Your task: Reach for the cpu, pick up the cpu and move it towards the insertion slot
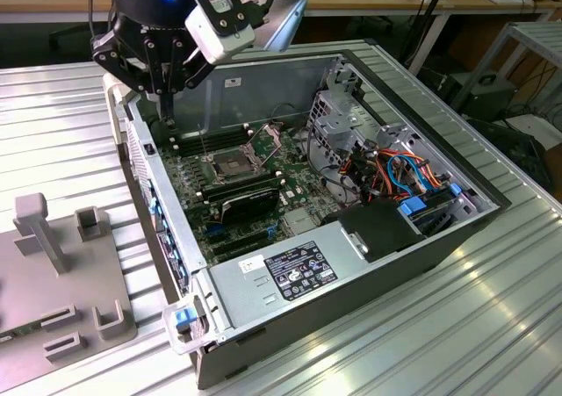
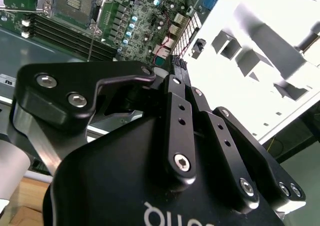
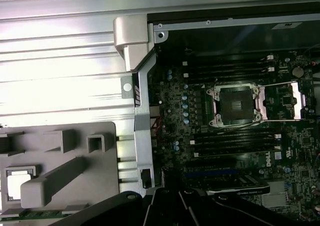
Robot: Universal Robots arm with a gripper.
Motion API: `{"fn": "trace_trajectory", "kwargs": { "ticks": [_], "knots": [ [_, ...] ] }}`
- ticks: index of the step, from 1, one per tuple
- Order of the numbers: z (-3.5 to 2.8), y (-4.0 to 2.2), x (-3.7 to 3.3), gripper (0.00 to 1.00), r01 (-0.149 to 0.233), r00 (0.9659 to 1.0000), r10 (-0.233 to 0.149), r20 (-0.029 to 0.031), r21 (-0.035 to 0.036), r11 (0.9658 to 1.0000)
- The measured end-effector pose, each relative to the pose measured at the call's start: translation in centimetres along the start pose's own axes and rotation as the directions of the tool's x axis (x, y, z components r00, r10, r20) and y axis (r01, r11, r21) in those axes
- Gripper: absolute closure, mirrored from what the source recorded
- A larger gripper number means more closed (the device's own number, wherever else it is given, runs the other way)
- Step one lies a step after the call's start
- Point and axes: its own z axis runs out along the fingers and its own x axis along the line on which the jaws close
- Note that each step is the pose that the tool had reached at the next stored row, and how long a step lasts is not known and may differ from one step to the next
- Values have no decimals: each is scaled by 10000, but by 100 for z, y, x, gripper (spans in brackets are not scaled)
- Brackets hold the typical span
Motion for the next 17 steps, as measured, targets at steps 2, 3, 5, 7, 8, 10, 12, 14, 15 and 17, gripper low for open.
{"fn": "trace_trajectory", "kwargs": {
  "ticks": [2, 3, 5, 7, 8, 10, 12, 14, 15, 17],
  "knots": [
    [0, -1, 9, 89, 0, 10000, 0, 0, 0, 10000],
    [0, -1, 14, 89, -1, 10000, 1, -1, 0, 10000],
    [1, -2, 26, 89, -1, 10000, 1, -2, 0, 10000],
    [2, -3, 41, 89, 0, 10000, 0, -3, 0, 10000],
    [2, -4, 45, 89, 0, 10000, 0, -4, 0, 10000],
    [2, -4, 57, 89, -1, 10000, 1, -5, 0, 10000],
    [3, -5, 66, 89, -1, 10000, 1, -6, 0, 10000],
    [3, -6, 75, 89, -1, 10000, 1, -7, 0, 10000],
    [3, -6, 79, 89, -1, 10000, 1, -7, 0, 10000],
    [3, -7, 88, 89, -1, 10000, 1, -8, 0, 10000]
  ]
}}
